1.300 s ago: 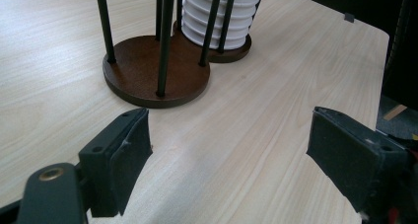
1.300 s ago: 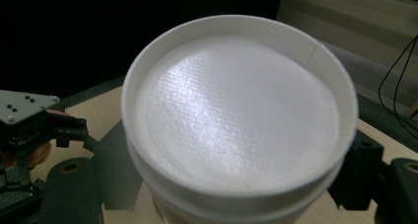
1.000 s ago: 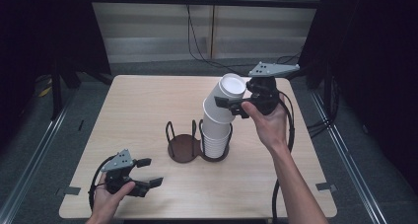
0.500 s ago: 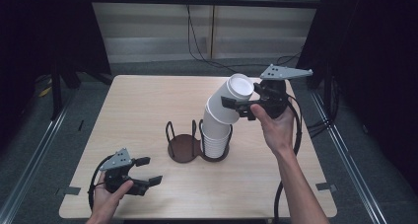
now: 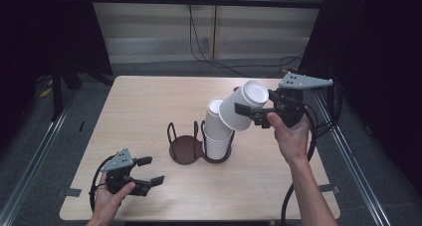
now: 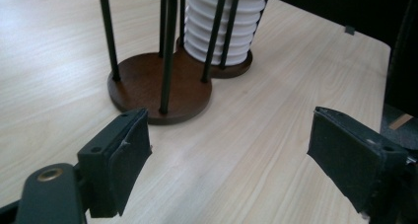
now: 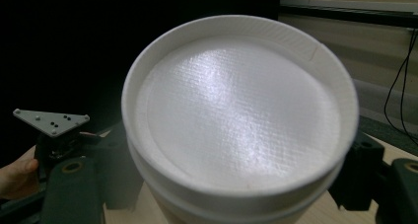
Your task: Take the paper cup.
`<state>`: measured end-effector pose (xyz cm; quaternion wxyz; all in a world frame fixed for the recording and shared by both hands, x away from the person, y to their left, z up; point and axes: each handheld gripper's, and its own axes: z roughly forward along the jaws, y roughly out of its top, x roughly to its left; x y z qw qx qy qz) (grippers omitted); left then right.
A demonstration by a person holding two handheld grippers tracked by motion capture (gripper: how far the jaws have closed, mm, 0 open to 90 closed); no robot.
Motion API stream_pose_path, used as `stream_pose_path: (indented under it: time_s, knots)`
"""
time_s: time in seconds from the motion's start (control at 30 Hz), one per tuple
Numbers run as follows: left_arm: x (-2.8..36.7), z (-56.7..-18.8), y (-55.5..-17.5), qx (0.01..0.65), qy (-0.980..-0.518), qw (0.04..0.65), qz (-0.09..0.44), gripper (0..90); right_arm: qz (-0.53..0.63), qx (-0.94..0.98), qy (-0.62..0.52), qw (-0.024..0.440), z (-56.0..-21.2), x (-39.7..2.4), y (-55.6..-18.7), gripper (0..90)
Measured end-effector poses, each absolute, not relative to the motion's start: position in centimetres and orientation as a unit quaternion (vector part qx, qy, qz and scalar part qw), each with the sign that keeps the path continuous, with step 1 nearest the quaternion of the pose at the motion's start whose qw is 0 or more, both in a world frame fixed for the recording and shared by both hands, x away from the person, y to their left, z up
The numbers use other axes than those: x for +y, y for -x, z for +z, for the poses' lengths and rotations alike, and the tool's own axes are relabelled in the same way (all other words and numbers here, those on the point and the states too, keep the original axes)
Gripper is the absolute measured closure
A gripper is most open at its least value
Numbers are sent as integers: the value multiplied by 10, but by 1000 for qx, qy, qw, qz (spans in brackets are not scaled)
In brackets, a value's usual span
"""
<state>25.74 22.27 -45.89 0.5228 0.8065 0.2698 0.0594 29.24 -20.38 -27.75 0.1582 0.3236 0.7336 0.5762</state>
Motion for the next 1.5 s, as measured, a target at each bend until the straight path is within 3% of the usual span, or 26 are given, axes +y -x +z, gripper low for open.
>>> stream_pose_path:
  time_s: [0.47, 1.03, 1.5]
  knots:
    - [200, -445, -261, 233, -814, 527, 66, 159, 578, 737, -320, 144, -287, -214, -276, 233]
    - [167, -411, -264, 189, -792, 578, 55, 158, 578, 743, -315, 121, -313, -215, -255, 237]
    - [159, -414, -257, 166, -800, 574, 54, 158, 556, 773, -293, 86, -346, -183, -252, 238]
